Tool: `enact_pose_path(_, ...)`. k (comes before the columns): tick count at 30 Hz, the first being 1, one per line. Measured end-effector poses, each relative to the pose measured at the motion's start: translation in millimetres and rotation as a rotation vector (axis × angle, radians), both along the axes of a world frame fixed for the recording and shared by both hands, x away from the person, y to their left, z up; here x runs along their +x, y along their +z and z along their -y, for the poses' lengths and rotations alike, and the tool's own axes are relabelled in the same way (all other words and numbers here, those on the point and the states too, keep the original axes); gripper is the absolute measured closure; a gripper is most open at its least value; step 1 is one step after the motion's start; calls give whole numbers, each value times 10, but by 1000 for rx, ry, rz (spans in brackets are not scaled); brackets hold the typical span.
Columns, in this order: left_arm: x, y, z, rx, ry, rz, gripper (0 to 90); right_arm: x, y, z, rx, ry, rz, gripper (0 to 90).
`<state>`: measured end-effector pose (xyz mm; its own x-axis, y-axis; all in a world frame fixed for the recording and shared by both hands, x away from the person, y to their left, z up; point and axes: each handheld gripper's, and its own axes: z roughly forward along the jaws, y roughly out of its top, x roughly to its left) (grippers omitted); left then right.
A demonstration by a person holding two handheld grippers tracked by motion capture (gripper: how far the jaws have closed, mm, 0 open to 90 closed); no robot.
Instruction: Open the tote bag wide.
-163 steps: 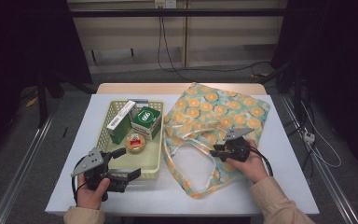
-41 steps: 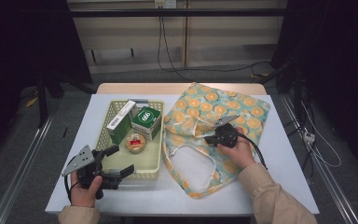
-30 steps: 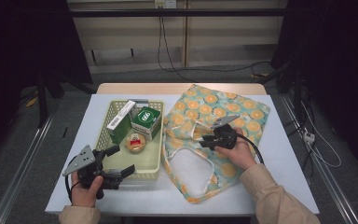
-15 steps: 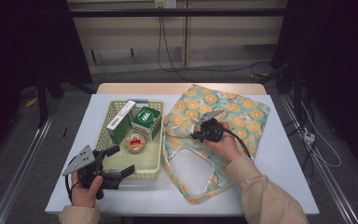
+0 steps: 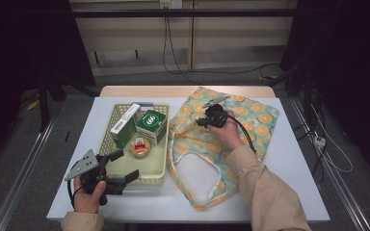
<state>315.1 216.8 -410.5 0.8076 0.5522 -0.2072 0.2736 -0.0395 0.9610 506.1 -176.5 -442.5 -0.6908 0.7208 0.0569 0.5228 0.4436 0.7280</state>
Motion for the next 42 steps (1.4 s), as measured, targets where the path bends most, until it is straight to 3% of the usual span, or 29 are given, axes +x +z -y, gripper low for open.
enact_pose_path(4, 1, 2, -17, -3, -2, 3, 37, -16, -109, -17, -10, 8, -41, 873)
enact_pose_path(6, 5, -3, -19, -2, -2, 2, 37, -60, -99, -15, -6, 19, -31, 812)
enact_pose_path(9, 9, -9, -13, -1, -3, -1, 37, -149, -34, 7, 30, 11, -32, 657)
enact_pose_path(12, 2, 3, -8, -3, -3, 2, 37, -267, 48, 39, 17, 27, -16, 518)
enact_pose_path(17, -13, 11, -11, -3, 0, 4, 37, -473, 206, 116, 26, 38, 15, 435)
enact_pose_path(26, 9, 10, -31, -2, 6, 6, 37, -717, 253, 271, 14, 54, 35, 471)
enact_pose_path(29, 11, 7, -27, -3, 4, 5, 37, -773, 215, 343, 3, 62, 35, 595)
enact_pose_path(32, 9, 9, -30, -1, 4, 7, 37, -828, 159, 388, 15, 76, 19, 646)
enact_pose_path(38, -9, 5, -30, -4, 9, 2, 37, -887, -23, 389, -25, 107, -19, 668)
enact_pose_path(41, -11, 7, -31, -4, 10, 2, 37, -890, -131, 357, -67, 113, -29, 661)
enact_pose_path(42, -11, 8, -31, -4, 10, 3, 37, -890, -147, 358, -57, 112, -16, 665)
